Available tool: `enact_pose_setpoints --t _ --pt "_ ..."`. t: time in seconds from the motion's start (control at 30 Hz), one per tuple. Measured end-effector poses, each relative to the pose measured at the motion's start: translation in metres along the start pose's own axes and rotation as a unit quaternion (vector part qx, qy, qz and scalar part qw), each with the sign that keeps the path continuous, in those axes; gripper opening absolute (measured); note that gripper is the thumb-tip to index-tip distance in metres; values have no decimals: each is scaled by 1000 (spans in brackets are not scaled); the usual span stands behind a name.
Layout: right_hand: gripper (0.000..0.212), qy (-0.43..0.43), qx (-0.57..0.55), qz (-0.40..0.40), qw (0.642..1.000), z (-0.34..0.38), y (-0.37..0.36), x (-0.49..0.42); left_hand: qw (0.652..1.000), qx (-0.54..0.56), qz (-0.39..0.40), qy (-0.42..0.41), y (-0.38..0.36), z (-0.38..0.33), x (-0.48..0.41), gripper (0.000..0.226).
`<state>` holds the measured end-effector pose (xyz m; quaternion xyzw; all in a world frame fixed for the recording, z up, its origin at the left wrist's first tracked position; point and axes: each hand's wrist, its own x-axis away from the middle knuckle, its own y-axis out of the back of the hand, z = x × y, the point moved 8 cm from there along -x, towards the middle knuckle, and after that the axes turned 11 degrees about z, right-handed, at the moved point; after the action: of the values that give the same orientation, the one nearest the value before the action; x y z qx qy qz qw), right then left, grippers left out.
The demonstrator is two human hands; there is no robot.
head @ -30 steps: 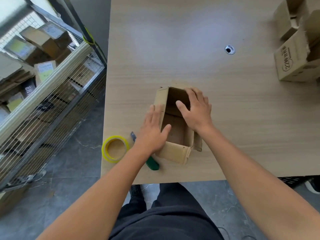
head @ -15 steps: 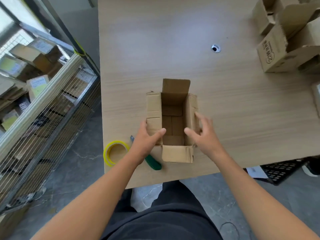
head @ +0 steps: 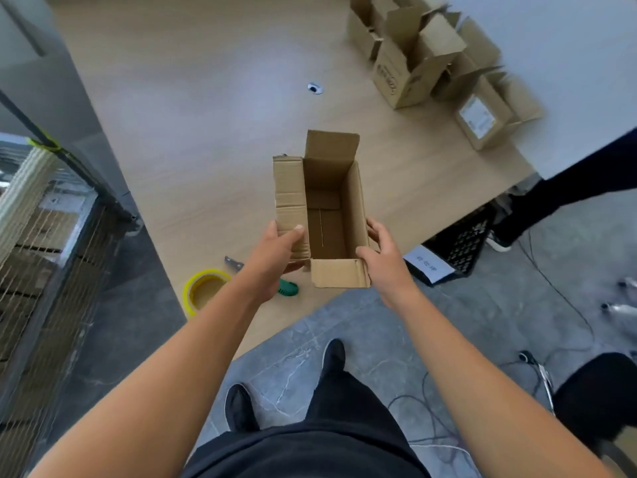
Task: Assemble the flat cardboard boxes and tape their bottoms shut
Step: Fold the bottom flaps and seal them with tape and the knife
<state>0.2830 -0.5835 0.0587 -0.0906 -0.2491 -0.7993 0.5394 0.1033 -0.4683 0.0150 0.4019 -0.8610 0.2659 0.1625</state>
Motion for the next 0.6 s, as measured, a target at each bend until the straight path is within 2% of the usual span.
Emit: enact_pose_setpoints --t 0.2,0.4,0.6 --pt "55 -15 57 -49 997 -42 81 36 999 14 34 25 -76 30 -15 14" --pt "56 -8 114 -82 990 -76 204 35 998 9 58 17 -195 40 -56 21" --pt "59 26 167 -82 982 -82 320 7 999 22 -23 -23 -283 26 -106 16"
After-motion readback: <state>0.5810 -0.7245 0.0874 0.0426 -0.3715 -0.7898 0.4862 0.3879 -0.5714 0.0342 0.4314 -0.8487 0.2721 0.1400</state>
